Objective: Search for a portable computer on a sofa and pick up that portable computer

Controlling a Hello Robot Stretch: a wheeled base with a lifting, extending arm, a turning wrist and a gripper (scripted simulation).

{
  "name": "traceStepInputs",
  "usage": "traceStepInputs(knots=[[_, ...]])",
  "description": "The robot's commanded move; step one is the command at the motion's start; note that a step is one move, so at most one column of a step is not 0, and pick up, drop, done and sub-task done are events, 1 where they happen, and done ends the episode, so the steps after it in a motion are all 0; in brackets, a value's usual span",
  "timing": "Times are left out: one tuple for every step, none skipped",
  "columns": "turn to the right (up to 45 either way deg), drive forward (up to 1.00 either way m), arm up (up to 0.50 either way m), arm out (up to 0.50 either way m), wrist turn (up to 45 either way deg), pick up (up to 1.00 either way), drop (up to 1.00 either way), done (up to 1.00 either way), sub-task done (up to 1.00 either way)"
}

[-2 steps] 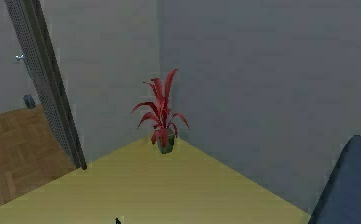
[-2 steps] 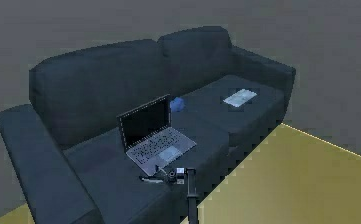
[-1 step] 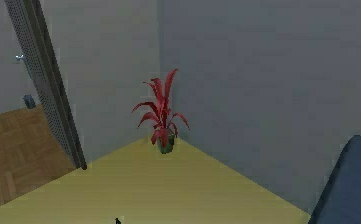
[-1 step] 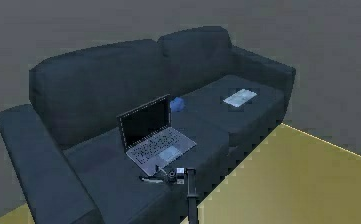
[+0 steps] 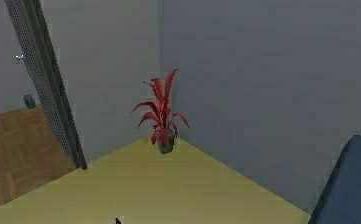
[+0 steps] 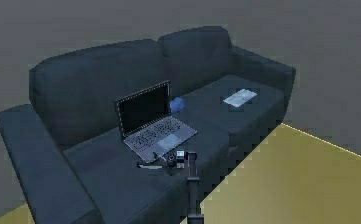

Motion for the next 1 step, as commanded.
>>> traceStepInputs(knots=[[0.0, 0.00, 0.00, 0.00, 0.0, 0.00, 0.00, 1.00, 0.00]])
